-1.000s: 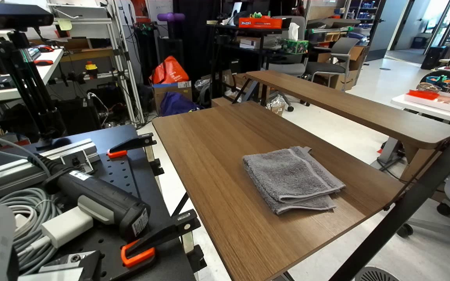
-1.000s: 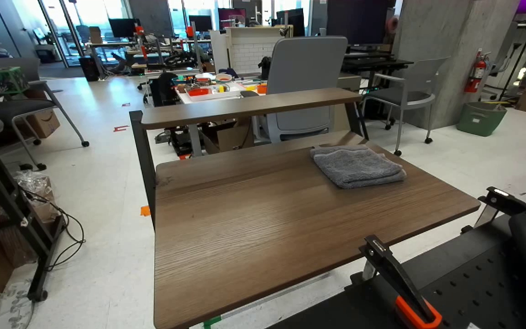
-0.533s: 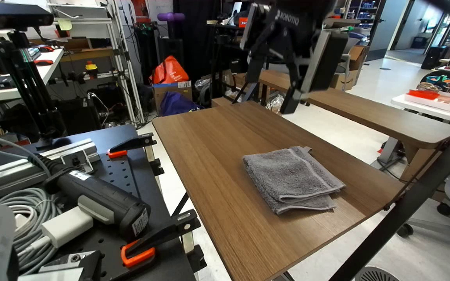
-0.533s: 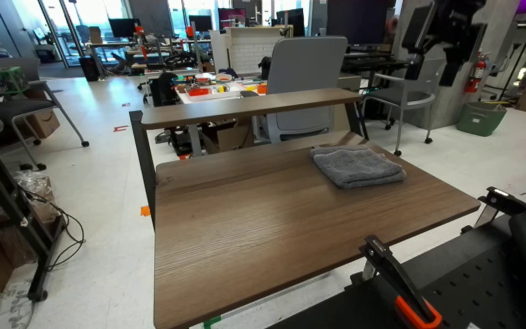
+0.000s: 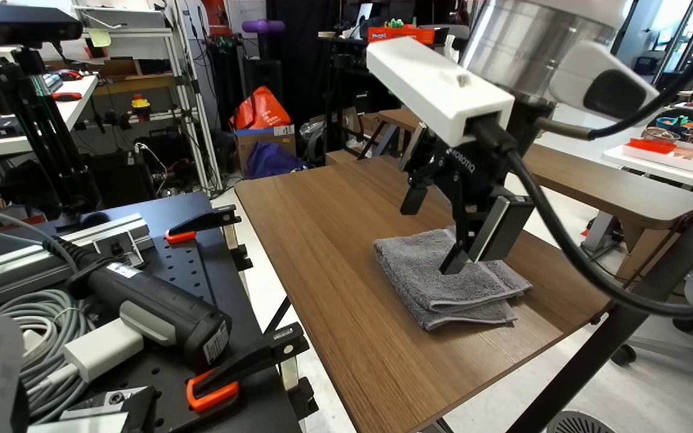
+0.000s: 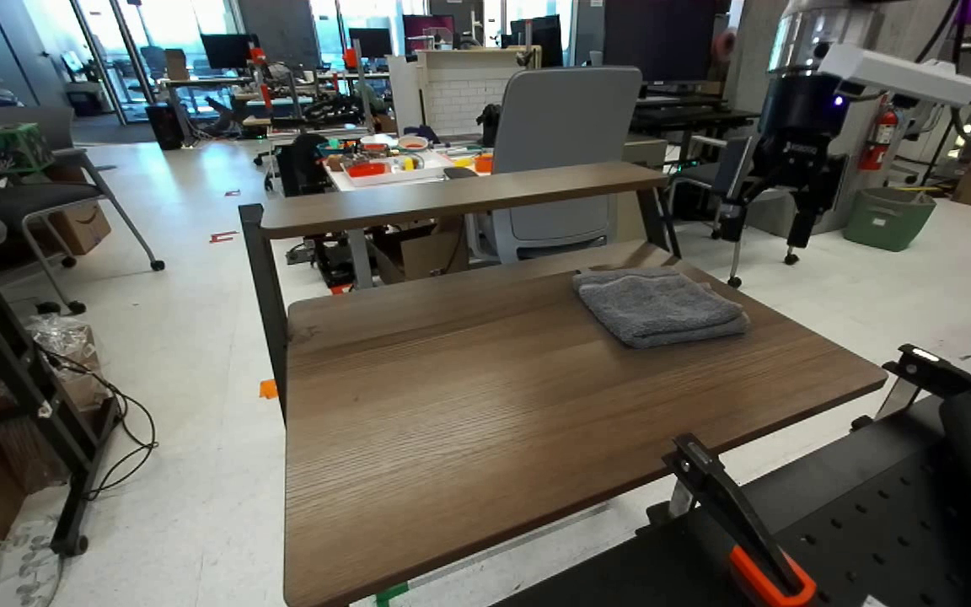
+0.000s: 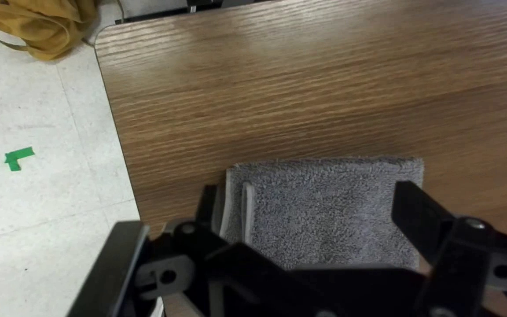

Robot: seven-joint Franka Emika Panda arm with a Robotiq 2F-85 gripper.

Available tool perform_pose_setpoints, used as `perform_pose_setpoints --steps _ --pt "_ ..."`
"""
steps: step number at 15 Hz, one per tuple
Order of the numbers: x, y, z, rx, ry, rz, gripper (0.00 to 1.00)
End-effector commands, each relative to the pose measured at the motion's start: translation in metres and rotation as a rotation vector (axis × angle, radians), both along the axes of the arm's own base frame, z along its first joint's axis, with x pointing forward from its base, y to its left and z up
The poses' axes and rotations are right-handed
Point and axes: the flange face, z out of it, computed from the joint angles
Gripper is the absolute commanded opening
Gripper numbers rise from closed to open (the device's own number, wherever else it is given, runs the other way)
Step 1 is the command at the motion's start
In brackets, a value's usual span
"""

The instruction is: Move the towel

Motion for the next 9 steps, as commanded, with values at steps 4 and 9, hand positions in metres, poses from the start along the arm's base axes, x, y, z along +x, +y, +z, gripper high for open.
perform_pose_setpoints --steps 4,9 --pt "0.043 0.012 -0.042 -0.050 0.009 -0.069 1.00" --pt "0.063 0.018 -0.068 -0.088 0.036 -0.092 1.00"
